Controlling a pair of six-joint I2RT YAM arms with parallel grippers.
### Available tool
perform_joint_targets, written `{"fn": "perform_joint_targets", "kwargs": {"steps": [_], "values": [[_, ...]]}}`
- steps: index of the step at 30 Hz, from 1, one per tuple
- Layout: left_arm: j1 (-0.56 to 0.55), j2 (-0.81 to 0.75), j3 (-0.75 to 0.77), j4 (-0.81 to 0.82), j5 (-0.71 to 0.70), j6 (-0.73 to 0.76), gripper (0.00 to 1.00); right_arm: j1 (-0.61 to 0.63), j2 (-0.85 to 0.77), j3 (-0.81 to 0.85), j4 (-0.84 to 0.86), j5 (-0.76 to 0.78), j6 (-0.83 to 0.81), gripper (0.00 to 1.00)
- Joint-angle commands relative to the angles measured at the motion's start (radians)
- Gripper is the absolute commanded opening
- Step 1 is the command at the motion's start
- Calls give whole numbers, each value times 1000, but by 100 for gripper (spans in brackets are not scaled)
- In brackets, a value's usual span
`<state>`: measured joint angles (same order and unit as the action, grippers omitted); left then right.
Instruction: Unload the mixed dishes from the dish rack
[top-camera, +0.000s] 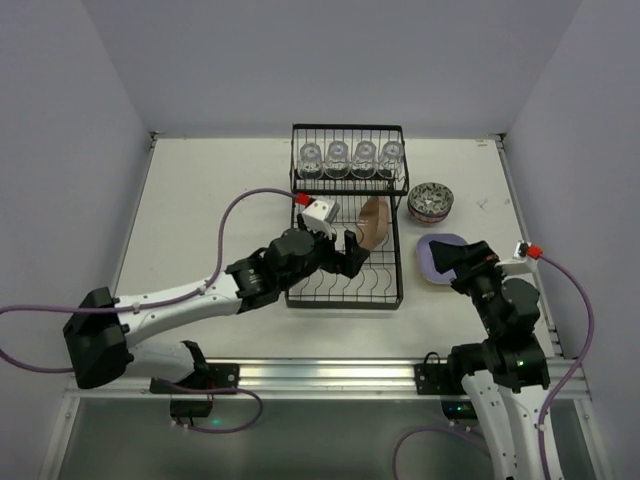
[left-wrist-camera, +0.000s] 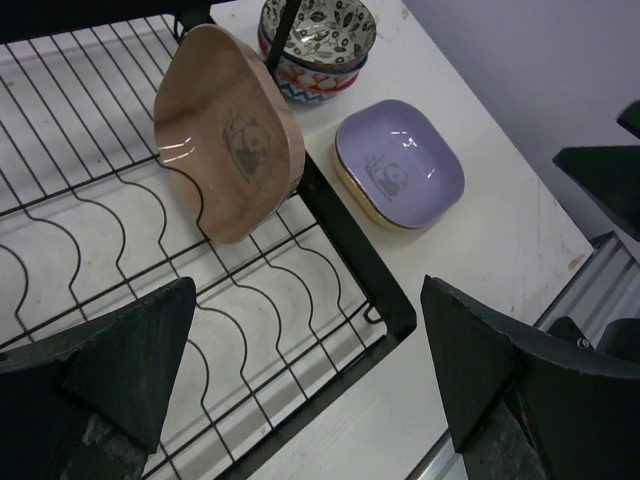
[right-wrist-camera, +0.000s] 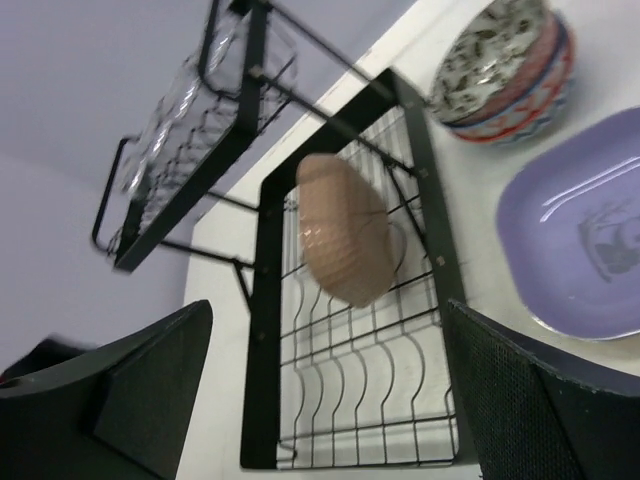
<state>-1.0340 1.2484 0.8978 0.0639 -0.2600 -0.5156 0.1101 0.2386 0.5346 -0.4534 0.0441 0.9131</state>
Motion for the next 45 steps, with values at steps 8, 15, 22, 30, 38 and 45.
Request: {"fn": "perform_joint_targets", "kwargs": {"steps": [8, 15, 22, 30, 38, 45], "values": [[78, 310, 4, 517, 97, -14, 91, -3, -51, 28, -80, -521, -163, 99], [89, 469, 53, 651, 93, 23, 79, -3, -113, 59, -148, -547, -197, 99], [97, 539, 75, 721, 71, 87, 74, -3, -143, 119, -241, -601, -230, 98], [126, 608, 99, 800, 162, 92, 47, -3, -194, 168, -297, -619, -226, 98], [140, 643, 115, 830, 217, 52, 35, -3, -209, 171, -314, -647, -217, 97], [146, 677, 115, 855, 255, -10, 19, -3, -213, 194, -327, -641, -217, 97]]}}
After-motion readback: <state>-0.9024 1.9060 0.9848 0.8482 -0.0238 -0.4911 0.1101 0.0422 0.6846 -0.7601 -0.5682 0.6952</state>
